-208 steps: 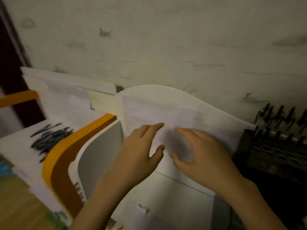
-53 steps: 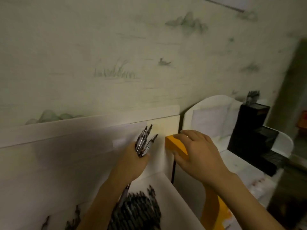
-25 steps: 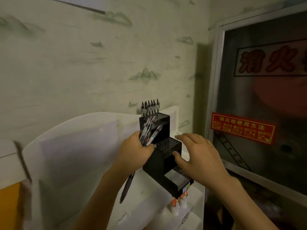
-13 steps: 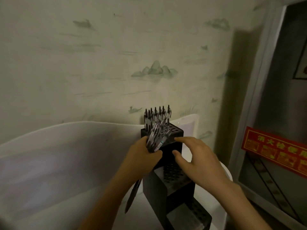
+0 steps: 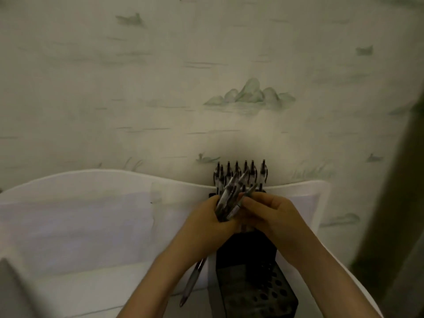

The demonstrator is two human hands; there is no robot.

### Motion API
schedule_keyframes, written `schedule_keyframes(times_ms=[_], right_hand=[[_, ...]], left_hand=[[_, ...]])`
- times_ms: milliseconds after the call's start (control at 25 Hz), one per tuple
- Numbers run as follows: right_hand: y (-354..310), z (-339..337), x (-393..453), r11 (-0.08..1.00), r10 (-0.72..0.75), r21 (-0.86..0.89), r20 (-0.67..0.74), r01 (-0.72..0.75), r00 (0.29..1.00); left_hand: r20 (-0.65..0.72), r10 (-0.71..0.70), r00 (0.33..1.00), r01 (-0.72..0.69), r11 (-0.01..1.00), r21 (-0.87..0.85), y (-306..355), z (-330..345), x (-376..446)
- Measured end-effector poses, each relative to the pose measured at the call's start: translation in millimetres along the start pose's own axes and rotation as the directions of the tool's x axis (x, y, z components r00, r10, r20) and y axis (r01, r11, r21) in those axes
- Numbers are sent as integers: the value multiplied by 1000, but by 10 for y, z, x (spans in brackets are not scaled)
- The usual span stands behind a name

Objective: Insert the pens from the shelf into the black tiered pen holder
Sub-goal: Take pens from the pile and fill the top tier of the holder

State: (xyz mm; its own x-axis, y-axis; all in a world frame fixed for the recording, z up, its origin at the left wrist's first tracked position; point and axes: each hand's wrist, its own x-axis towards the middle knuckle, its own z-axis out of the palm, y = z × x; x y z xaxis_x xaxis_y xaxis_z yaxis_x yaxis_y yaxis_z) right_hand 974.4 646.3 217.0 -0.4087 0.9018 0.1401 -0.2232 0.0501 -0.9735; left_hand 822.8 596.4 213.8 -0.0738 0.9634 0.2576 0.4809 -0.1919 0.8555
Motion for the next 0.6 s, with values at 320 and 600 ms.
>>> schedule_keyframes(times_ms=[320,600], right_hand=[[-140,-188,194,977,-145,125,-192,171,971],[-349,-134,316,763,-639,-309,-221,569,737]], left_hand=[[25,-25,999,22,993,115,-21,-263,-93],[-139,25,990,-6,990,138,-58,-439,-35]])
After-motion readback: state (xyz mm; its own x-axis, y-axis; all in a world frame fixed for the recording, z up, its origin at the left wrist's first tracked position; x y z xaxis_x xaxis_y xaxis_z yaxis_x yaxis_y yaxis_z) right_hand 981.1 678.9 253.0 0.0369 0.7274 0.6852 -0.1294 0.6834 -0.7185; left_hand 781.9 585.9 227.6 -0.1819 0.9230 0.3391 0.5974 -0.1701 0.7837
